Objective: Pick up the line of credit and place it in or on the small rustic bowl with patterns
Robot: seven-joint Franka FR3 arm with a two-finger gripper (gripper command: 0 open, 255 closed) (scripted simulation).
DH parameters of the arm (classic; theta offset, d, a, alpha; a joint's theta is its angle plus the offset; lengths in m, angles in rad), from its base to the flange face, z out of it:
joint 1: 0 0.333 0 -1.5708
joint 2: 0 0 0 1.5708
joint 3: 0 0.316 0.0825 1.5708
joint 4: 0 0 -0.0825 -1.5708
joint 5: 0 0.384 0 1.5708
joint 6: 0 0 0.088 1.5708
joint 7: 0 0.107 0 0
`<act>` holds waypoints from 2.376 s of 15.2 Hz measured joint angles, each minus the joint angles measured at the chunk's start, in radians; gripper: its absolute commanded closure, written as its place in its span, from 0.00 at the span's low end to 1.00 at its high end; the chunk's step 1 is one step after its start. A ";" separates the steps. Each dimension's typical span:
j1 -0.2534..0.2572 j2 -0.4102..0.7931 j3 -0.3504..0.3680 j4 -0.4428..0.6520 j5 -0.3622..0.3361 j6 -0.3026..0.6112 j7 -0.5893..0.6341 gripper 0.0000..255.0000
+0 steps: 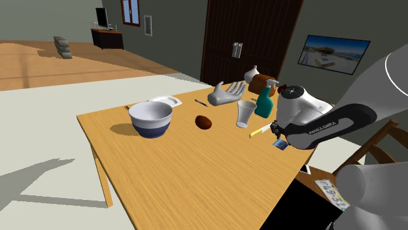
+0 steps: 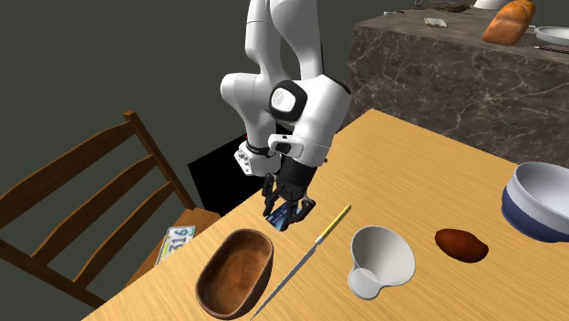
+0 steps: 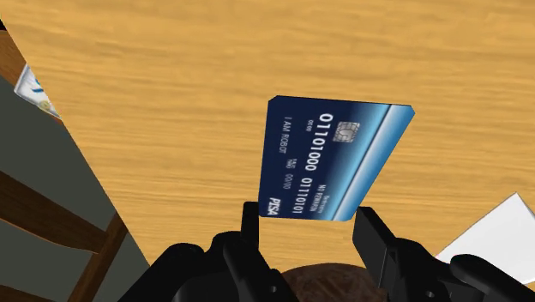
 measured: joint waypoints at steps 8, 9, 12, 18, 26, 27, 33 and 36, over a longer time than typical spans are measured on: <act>0.100 -0.088 -0.096 0.031 0.084 -0.121 -0.112 1.00; 0.106 -0.095 -0.105 0.038 0.089 -0.134 -0.124 1.00; 0.131 -0.123 -0.132 0.061 0.112 -0.185 -0.160 1.00; 0.161 -0.165 -0.170 0.107 0.141 -0.270 -0.216 1.00; 0.184 -0.205 -0.207 0.180 0.166 -0.376 -0.277 1.00; 0.175 -0.194 -0.213 0.190 0.160 -0.372 -0.285 1.00; 0.064 -0.024 -0.253 0.319 0.081 -0.302 -0.337 1.00; 0.009 0.084 -0.261 0.400 0.036 -0.266 -0.349 1.00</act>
